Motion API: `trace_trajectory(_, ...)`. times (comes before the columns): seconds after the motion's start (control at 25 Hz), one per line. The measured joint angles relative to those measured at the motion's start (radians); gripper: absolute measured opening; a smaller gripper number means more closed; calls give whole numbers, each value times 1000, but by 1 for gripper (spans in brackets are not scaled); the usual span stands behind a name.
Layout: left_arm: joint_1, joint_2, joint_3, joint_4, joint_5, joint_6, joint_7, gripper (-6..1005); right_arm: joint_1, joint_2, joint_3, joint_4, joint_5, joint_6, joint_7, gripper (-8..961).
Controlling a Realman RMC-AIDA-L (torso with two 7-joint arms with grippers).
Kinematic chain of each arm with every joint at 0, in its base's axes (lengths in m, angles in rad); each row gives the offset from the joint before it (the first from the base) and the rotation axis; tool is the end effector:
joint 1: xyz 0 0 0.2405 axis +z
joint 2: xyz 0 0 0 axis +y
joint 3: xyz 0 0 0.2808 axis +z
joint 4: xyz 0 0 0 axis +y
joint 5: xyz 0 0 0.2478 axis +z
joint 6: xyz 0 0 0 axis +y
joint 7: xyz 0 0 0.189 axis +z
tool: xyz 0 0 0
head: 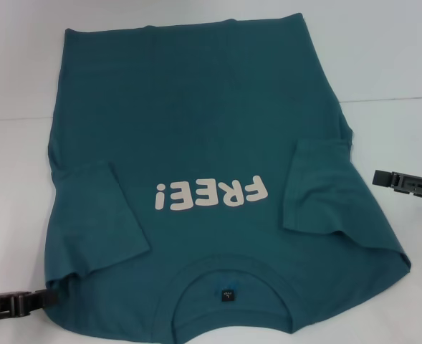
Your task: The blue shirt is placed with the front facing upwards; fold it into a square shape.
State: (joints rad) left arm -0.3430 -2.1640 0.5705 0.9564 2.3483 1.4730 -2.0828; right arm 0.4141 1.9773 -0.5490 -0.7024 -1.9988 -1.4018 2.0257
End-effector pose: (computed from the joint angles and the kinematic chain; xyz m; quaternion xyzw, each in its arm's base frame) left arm -0.3842 0.3382 -0.0238 -0.7912 -0.5663 -0.1334 0.1887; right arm 0.3794 0.3940 0.0394 -0.7580 0.5456 0.2747 0.2285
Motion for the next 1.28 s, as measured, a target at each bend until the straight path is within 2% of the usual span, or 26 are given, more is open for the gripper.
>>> trace_trajectory(0.28,4,-1,-5,6,-20,7,-4,42,0,0,4,0,0,-1,5,926)
trace_trajectory(0.76,64,-11,-29,50,-135,45,-5,27,-4,-5,30,0,6,3,5,926)
trace_trajectory(1.04,74,-11,-41,46,-164,50,1,27,-4,-4,28,2,1,-5,25,926)
trace_trajectory(1.16,81,-12,-41,40,-192,57,15,27,-6,-21,25,1,-24,-41,84,927)
trace_trajectory(1.28,84,-12,-41,33,-209,58,28,27,-4,-57,24,-6,-83,-86,185,927)
